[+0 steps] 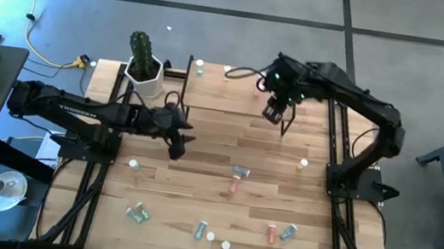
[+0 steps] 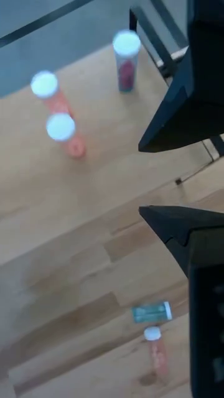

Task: Pick and place medicine bottles onto shelf by color
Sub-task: Put the light blue pill bottle on the shelf aligned with the other light blue pill bottle

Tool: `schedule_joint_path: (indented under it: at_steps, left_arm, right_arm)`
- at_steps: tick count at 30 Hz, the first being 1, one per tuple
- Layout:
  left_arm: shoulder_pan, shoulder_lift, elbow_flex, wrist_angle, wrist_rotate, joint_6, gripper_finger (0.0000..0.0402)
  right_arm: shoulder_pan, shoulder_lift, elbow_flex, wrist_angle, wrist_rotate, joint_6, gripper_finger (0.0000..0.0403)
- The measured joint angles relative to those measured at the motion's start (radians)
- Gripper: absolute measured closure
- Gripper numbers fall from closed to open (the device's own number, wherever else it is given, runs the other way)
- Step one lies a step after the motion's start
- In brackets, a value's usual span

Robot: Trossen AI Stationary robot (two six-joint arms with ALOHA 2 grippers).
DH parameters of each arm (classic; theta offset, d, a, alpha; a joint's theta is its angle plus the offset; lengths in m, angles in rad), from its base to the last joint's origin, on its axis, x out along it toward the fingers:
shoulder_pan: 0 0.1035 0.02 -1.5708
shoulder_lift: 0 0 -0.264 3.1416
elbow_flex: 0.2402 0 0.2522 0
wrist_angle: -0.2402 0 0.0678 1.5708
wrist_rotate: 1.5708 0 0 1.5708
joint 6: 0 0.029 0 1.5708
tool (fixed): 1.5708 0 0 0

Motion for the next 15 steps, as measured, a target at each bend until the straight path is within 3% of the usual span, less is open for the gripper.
schedule_joint_path:
  at_steps: [8,15]
  left_arm:
    - [-0.125,-0.036,0.0,-0.196,-0.011,-0.155,0.0216]
    - [-0.244,-0.079,0.0,-0.403,-0.009,-0.311,0.0216]
  right_arm:
    - [0.077,-0.217,-0.376,0.301,0.001,0.048,0.0261]
    - [0.145,-0.316,-0.642,0.593,0.003,0.104,0.0261]
